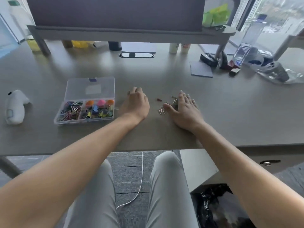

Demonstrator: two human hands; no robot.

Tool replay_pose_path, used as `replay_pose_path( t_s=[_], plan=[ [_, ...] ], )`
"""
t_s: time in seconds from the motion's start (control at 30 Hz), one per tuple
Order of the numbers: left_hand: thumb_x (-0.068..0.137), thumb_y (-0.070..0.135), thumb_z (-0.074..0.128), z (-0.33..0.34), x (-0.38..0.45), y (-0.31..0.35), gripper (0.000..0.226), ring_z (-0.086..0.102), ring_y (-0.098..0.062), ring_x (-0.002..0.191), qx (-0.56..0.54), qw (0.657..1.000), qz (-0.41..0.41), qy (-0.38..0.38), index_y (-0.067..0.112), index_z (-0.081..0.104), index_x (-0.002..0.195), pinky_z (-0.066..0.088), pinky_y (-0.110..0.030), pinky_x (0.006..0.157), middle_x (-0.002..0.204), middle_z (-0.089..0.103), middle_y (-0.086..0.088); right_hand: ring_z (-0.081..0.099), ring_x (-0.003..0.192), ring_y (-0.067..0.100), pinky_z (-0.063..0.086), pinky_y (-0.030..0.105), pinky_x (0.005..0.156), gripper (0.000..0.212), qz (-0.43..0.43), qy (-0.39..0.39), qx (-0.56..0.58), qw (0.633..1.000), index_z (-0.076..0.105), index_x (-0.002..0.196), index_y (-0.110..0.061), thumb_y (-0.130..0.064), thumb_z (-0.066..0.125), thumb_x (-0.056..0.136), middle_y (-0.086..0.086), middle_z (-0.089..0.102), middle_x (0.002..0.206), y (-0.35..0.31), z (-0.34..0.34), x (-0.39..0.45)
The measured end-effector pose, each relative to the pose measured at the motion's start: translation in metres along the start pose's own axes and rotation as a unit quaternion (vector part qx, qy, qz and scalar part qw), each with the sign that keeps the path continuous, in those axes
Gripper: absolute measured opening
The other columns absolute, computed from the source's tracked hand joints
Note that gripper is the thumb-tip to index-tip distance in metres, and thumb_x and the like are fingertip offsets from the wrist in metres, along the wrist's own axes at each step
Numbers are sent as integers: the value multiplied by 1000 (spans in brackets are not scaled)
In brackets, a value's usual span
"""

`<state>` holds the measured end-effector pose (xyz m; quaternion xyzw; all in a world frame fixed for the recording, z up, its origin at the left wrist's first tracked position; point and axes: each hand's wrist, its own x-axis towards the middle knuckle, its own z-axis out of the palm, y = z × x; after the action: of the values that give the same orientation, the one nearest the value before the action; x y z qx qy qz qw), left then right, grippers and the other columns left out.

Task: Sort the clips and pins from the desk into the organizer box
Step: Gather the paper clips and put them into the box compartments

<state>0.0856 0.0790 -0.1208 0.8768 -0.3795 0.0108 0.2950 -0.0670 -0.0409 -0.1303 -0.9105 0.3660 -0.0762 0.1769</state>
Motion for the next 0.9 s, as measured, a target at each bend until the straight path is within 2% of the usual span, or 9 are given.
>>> replay_pose_path(
  t_s=[0.13,0.23,0.3,0.47,0.53,0.63,0.73,0.8,0.9],
  plan=[
    [103,18,36,-8,6,-16,32,54,-39,114,11,1000,-21,15,-1,59,115,42,-42,91,124,56,-21,8,158,15,5,36,128,90,-94,-13,-2,995,16,164,-21,-75,37,95,1,15,171,-25,10,25],
    [103,18,36,-11,6,-25,33,56,-41,109,15,999,-30,20,-2,59,115,42,-40,88,122,57,-23,27,154,20,21,32,124,60,-199,-9,6,980,45,154,-15,-47,50,104,6,37,164,-30,13,28],
    [103,18,37,-11,6,-26,33,57,-41,107,13,999,-28,24,-2,60,115,42,-40,88,121,58,-23,39,148,22,33,33,119,45,-237,-1,19,971,56,146,-12,-33,52,105,6,47,157,-26,12,23],
    [103,25,37,-5,0,-13,35,57,-38,114,33,999,-12,-10,4,60,119,47,-45,93,125,58,-16,45,144,21,35,32,118,41,-248,8,22,968,60,142,-12,-28,51,106,5,51,155,-8,11,-5],
    [102,27,41,1,-4,-7,35,56,-38,114,27,999,24,-39,3,62,115,47,-44,95,124,58,-17,49,140,22,38,32,116,40,-231,38,57,971,61,140,-14,-29,51,105,6,54,151,0,9,-18],
    [99,38,47,7,-14,2,40,53,-35,116,64,994,77,-35,6,66,112,44,-43,98,117,59,-15,57,128,25,43,33,108,35,-155,148,153,965,67,130,-13,-28,51,102,7,62,136,14,5,-32],
    [97,57,41,11,-23,15,58,52,-34,116,91,991,93,-12,7,67,110,44,-45,97,116,59,-16,64,108,26,39,21,87,26,-24,240,203,949,71,113,-11,-24,52,101,10,67,116,33,-3,-43],
    [95,68,33,15,-27,25,70,53,-35,114,101,991,87,-27,7,64,107,46,-45,92,116,58,-16,64,100,27,33,21,78,23,48,256,221,940,71,107,-10,-23,53,101,11,69,108,46,-9,-50],
    [88,81,26,23,-33,42,80,57,-35,106,130,986,103,-33,11,60,107,46,-43,84,113,58,-15,62,99,25,32,21,77,22,77,261,234,933,71,103,-10,-22,53,101,10,70,104,56,-13,-58]
  ],
)
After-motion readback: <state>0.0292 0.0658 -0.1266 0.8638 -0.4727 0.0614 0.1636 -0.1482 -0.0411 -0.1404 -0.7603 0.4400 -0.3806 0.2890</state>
